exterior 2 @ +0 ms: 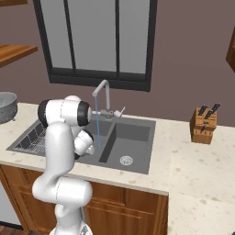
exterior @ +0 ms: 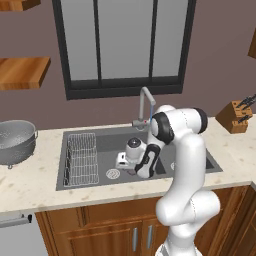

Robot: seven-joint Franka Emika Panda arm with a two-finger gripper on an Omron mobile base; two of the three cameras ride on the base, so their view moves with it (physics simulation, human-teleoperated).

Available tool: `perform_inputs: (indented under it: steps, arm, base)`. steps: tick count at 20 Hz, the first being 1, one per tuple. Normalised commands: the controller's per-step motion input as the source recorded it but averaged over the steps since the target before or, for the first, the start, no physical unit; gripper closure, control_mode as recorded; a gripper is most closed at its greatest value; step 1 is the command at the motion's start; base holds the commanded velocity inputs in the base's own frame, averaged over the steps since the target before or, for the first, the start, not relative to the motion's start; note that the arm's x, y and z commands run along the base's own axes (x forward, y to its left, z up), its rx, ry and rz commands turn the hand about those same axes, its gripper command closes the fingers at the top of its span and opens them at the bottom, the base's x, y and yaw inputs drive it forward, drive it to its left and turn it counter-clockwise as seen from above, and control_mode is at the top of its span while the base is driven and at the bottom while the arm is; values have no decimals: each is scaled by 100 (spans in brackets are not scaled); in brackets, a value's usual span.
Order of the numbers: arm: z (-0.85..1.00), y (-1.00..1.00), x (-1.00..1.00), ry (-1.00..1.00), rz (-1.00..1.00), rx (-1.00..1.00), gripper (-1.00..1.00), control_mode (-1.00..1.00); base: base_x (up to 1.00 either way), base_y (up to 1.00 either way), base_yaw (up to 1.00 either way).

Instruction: Turn on the sink faucet. Then move the eggplant from the counter to the sink. Turn off the sink. Move the vegetable from the sink to the pot next to the stove. Finally move the pot to the front left burner.

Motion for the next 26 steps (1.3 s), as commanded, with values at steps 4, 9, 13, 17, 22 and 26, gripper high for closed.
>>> perform_inputs:
  steps: [4, 9, 13, 17, 22, 26]
  arm:
    - [17, -29, 2, -2, 0, 0, -100, -100]
    - [54, -30, 0, -6, 0, 0, -100, -100]
    - [55, -9, 0, -3, 0, 0, -100, -100]
    - [58, -10, 0, 0, 0, 0, -100, -100]
    - [70, -8, 0, 0, 0, 0, -100, -100]
    - [77, -13, 0, 0, 0, 0, -100, -100]
  base:
    - [0, 0, 0]
    - [0, 0, 0]
    - [0, 0, 0]
    - [0, 0, 0]
    - [0, 0, 0]
    - [0, 0, 0]
